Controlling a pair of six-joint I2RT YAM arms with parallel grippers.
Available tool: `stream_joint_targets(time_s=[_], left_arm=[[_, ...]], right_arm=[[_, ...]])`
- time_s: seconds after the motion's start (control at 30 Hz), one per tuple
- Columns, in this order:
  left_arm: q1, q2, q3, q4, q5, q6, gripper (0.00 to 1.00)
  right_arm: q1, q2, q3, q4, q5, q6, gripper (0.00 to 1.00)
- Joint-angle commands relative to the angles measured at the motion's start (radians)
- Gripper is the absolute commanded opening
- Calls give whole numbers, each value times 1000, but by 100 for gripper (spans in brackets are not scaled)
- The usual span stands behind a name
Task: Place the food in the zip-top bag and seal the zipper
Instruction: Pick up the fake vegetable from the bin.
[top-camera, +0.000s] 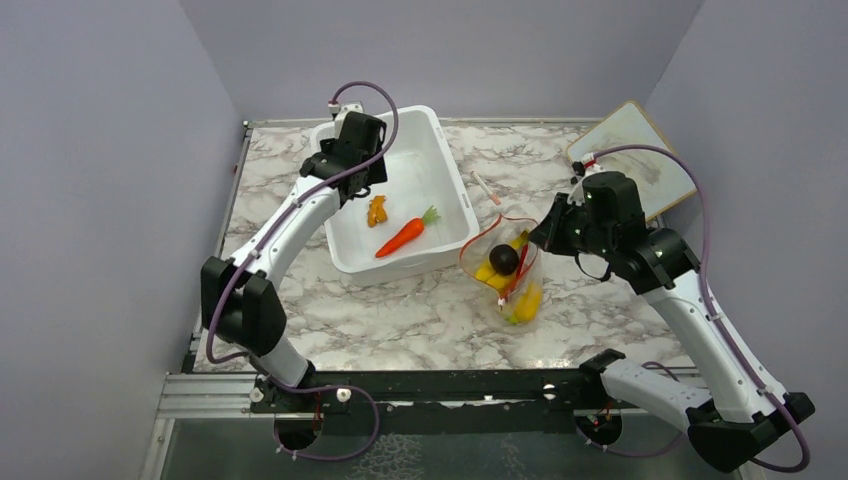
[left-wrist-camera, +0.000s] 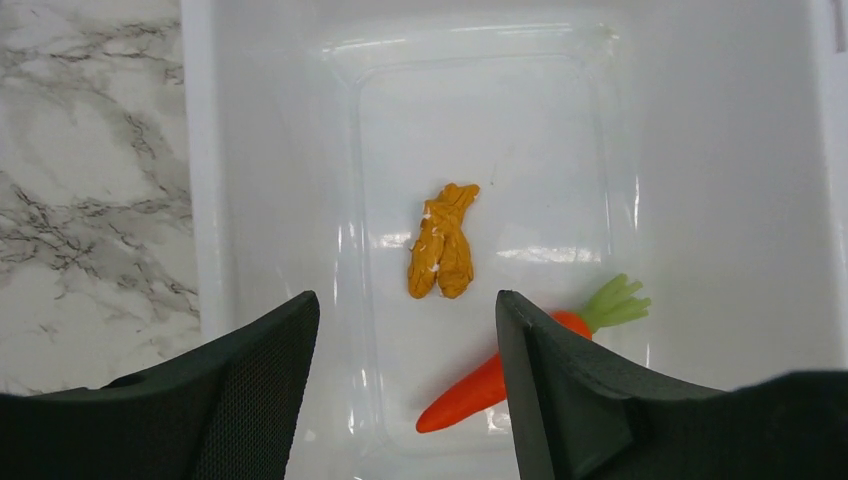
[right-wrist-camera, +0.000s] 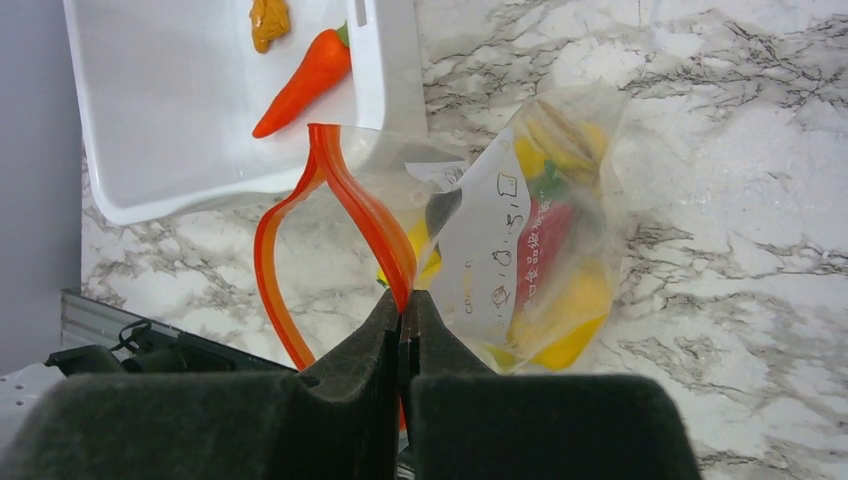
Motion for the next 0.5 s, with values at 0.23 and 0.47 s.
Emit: stream_joint_targets(time_s=[0.23,0.47], left_arm=[[4,287,61,40,73,-25,69],[6,404,63,53,124,-53,69]], right_arm=[[-2,-31,58,-80,19,-5,1],[-2,-46,33,-39,23,3,1]])
